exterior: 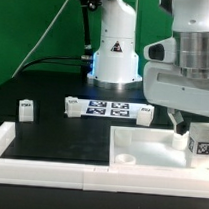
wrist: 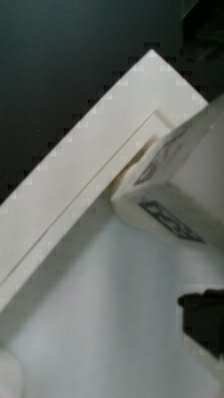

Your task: Assemble one leg

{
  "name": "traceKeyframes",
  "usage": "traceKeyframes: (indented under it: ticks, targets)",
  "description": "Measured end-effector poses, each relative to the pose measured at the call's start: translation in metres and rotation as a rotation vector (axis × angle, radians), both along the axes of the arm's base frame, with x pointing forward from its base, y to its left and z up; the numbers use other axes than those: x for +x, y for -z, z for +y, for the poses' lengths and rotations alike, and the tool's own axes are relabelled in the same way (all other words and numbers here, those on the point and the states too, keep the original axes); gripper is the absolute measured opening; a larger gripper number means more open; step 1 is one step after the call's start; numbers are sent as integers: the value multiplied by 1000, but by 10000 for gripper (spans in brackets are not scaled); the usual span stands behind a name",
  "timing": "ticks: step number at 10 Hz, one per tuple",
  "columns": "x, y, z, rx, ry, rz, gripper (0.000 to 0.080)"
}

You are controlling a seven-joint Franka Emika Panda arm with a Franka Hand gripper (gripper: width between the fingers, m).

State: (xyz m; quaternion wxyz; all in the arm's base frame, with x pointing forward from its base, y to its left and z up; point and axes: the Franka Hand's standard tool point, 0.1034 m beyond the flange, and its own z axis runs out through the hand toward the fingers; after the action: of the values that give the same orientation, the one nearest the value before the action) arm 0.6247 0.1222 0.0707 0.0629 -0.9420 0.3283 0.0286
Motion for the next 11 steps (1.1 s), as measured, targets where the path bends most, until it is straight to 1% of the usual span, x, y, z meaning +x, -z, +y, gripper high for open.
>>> traceKeyframes:
  ticks: [1,3,4,5,6,7,8,9,11]
  targets:
    - [0,0,0,-2,-99,-13,649]
    - [1,-1,-2,-46,-398,-45,649]
    - [2,-3,-4,-58,-521,-72,649]
    - [0,-1,-9,-63,-590,-95,649]
    - [0,0,-9,-63,-589,-91,649]
    - [0,0,-9,-63,-589,-92,526]
    - [0,0,-9,-63,-589,-91,386]
    - [0,0,-9,-63,-589,-91,291]
    - [-1,1,-9,-63,-589,-90,291]
